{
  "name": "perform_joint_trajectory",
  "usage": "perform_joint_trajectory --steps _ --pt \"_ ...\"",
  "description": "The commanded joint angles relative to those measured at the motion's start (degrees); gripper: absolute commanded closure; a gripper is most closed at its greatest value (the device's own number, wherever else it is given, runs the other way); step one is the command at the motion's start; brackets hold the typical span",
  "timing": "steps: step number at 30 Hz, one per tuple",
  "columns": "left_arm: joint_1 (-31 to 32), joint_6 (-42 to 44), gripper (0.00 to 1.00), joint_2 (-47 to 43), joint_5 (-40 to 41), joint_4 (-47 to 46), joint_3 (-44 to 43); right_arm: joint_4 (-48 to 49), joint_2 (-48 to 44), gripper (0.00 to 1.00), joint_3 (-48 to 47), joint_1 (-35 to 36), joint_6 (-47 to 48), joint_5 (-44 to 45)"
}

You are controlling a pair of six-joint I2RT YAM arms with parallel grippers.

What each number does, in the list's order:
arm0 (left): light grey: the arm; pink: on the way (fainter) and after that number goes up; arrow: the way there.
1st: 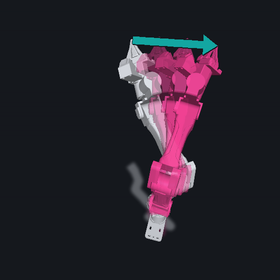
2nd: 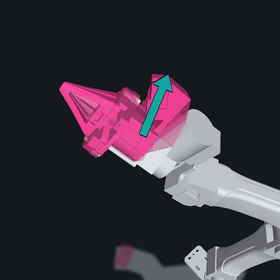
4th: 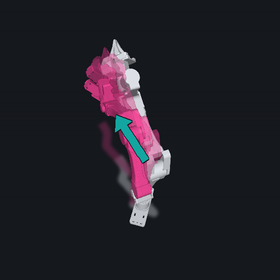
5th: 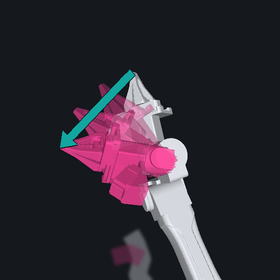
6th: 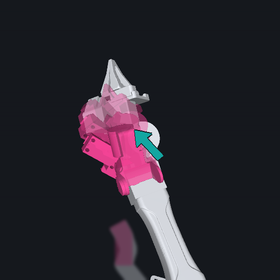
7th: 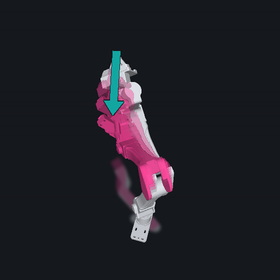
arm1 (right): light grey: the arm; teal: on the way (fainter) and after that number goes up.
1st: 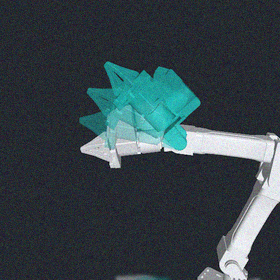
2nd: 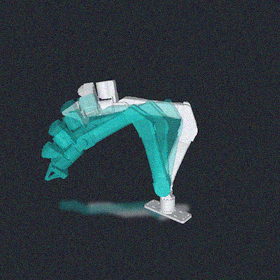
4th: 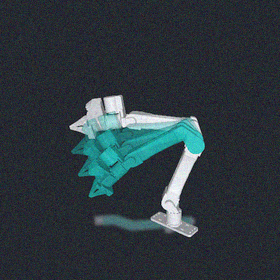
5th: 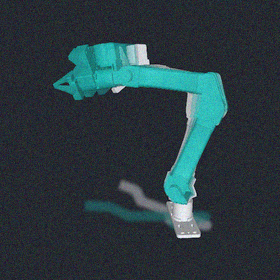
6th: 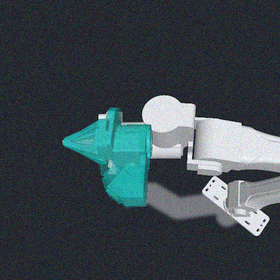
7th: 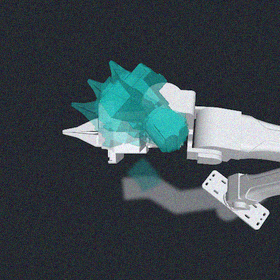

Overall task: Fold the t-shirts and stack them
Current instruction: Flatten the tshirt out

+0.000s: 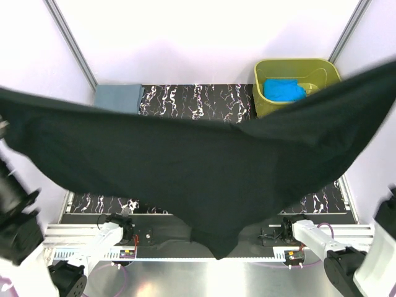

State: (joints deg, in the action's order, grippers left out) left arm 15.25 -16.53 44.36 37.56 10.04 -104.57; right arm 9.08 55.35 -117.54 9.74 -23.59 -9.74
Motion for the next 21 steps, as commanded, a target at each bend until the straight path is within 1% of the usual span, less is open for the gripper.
perform_joint_trajectory --steps 1,2,5,6,7,9,10,11,12,13,15,16,17,18,19,20,21 --pt "0.1 3.7 1.00 4.1 5.9 -3.6 5.0 1.9 6.6 1.00 3.8 -0.2 1.5 2.4" --pt "0.0 4.2 1.00 4.9 7.5 -3.7 6.1 2.3 7.6 1.00 4.7 -0.2 1.5 2.6" --pt "0.1 8.3 1.00 6.6 12.7 -7.0 13.2 5.5 11.4 1.00 9.3 -0.2 1.0 3.1" --pt "0.0 11.1 1.00 7.1 13.7 -9.8 17.9 7.2 12.7 1.00 10.5 -0.2 0.9 3.3" --pt "-0.1 12.0 1.00 7.7 16.5 -11.4 20.1 8.0 15.9 1.00 12.5 -0.2 0.0 3.2" --pt "-2.0 12.3 1.00 10.0 18.6 -12.6 25.6 10.9 19.4 1.00 15.0 -0.2 -1.1 2.7" --pt "-3.1 11.4 1.00 11.9 17.7 -12.3 27.2 12.0 23.3 1.00 15.8 -0.2 -2.3 2.2" --pt "-6.0 9.3 1.00 12.8 17.4 -10.9 28.5 14.2 25.3 1.00 16.7 -0.1 -3.3 1.8" --pt "-7.6 4.6 1.00 13.7 16.7 -8.1 30.8 15.3 27.3 1.00 17.4 -0.1 -4.1 1.6" --pt "-8.8 3.5 1.00 14.7 15.4 -8.4 32.7 16.3 31.3 1.00 18.5 -0.2 -5.4 1.2" --pt "-11.5 2.1 1.00 18.6 14.7 -11.5 38.1 19.9 35.4 1.00 19.9 -0.2 -6.7 0.8" --pt "-12.2 1.3 1.00 22.0 13.6 -12.4 39.3 21.1 39.6 1.00 20.0 0.0 -7.5 0.7" --pt "-13.8 0.8 1.00 24.0 12.4 -13.3 40.4 22.6 41.8 1.00 19.7 0.0 -7.7 0.7" --pt "-14.4 0.5 1.00 26.3 11.1 -14.4 40.9 23.0 44.1 1.00 18.4 0.2 -7.8 0.9" --pt "-14.8 -0.2 1.00 31.1 11.0 -13.7 40.2 23.3 48.4 1.00 17.4 0.2 -8.7 0.7" --pt "-15.2 -0.4 1.00 33.5 11.2 -13.3 39.4 23.5 50.8 1.00 16.1 0.4 -8.7 0.2" --pt "-15.2 -0.6 1.00 35.8 11.4 -13.7 38.1 23.2 52.9 1.00 13.2 0.5 -8.7 0.3"
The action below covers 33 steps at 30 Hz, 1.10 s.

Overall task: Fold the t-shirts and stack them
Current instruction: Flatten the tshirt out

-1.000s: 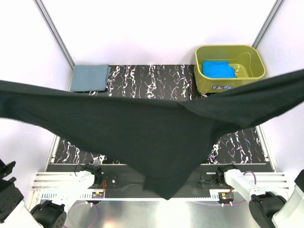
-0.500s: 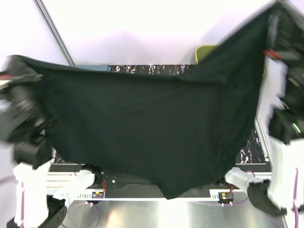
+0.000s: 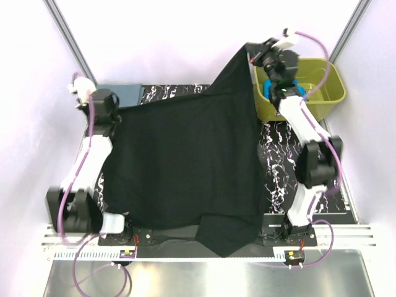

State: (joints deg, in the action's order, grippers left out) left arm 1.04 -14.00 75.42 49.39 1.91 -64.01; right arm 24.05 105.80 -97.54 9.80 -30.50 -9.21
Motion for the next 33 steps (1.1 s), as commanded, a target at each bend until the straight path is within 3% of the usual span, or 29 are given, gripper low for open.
perform_joint_trajectory --steps 1,6,15,23,33 --pt "-1.0 -3.4 1.00 6.8 -1.0 -5.8 -3.0 8.2 6.7 1.00 -8.3 0.7 -1.8 -0.1" --pt "-4.4 -3.8 1.00 18.9 -4.6 -4.8 -8.9 4.2 17.3 1.00 -18.5 1.5 -2.6 -2.6" --pt "-5.8 -2.8 1.00 29.7 -6.8 1.2 -16.8 0.7 24.5 1.00 -20.0 2.0 -0.7 -3.3" --pt "-7.3 -2.9 1.00 30.9 -9.2 4.1 -18.3 -1.5 20.1 1.00 -11.7 1.9 -2.5 -3.0" --pt "-8.9 -3.6 1.00 35.4 -14.9 16.8 -24.4 -11.7 9.2 1.00 -0.4 1.8 -2.5 -0.5"
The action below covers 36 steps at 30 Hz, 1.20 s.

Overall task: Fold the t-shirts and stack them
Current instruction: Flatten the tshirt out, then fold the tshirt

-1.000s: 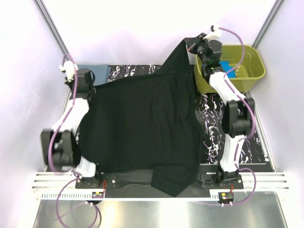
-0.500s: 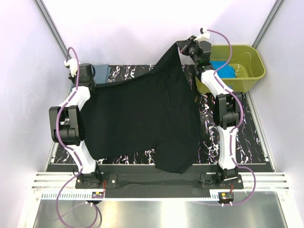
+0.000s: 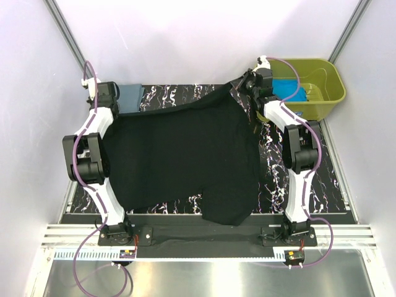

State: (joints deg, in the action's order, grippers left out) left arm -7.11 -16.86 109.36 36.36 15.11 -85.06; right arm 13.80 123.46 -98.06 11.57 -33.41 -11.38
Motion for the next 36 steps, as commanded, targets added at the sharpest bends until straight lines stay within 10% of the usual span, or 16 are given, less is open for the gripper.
perform_joint_trajectory --steps 1,36 --pt "-0.8 -0.9 1.00 1.8 -2.6 4.0 -3.6 -2.3 -9.0 1.00 0.4 0.0 0.7 2.1" --pt "-5.7 -4.7 1.00 5.8 -9.8 19.2 -6.5 -24.6 -23.5 1.00 11.4 0.0 3.6 3.3"
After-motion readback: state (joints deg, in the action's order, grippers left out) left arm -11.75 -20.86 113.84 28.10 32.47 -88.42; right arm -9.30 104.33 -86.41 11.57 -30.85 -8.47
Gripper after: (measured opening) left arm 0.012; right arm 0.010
